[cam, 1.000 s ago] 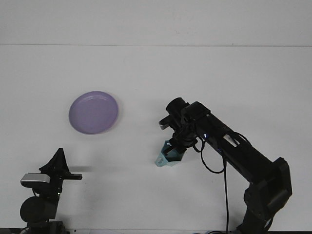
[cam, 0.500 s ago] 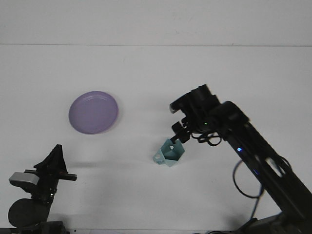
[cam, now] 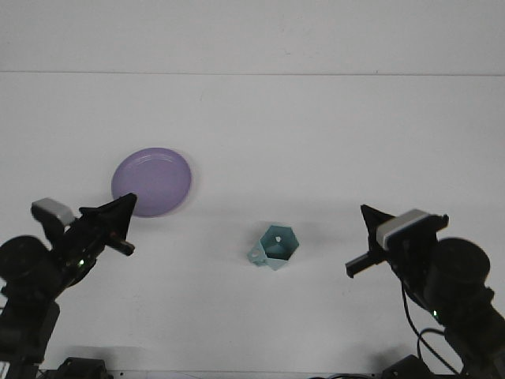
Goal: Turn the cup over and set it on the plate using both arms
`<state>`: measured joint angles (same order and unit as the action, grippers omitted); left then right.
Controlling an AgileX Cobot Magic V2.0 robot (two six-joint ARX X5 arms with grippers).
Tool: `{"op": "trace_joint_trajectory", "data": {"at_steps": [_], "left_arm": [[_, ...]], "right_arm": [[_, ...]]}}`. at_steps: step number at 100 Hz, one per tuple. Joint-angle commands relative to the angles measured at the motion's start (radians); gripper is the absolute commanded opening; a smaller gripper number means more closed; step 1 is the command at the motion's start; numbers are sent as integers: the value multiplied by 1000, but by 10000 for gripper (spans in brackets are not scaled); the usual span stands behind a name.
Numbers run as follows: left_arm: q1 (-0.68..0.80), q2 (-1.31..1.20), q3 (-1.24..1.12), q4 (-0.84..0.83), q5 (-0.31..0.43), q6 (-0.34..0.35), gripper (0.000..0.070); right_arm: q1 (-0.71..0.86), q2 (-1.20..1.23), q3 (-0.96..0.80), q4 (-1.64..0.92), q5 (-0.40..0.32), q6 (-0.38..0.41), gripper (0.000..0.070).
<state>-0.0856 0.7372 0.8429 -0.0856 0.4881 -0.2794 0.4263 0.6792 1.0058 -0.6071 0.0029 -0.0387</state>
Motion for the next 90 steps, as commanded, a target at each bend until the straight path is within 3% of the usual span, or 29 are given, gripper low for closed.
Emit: {"op": "trace_joint_trajectory", "data": {"at_steps": [1, 24, 47, 64, 78, 90], "left_arm": [[-51, 98, 82, -36, 19, 14, 13], [-289, 446, 418, -317, -18, 175, 13], [-432, 734, 702, -543, -37, 279, 32], [-494, 891, 845, -692, -58, 331, 310], [-526, 1007, 959, -828, -71, 348, 364], [-546, 1104, 1059, -946, -90, 348, 475]], "right_arm": [[4, -115, -119, 61, 8, 16, 0], [4, -465, -372, 96, 85, 29, 0], [4, -598, -437, 71, 126, 73, 0], [4, -600, -437, 66, 126, 73, 0], [4, -600, -437, 64, 126, 74, 0], [4, -600, -437, 64, 126, 76, 0]]}}
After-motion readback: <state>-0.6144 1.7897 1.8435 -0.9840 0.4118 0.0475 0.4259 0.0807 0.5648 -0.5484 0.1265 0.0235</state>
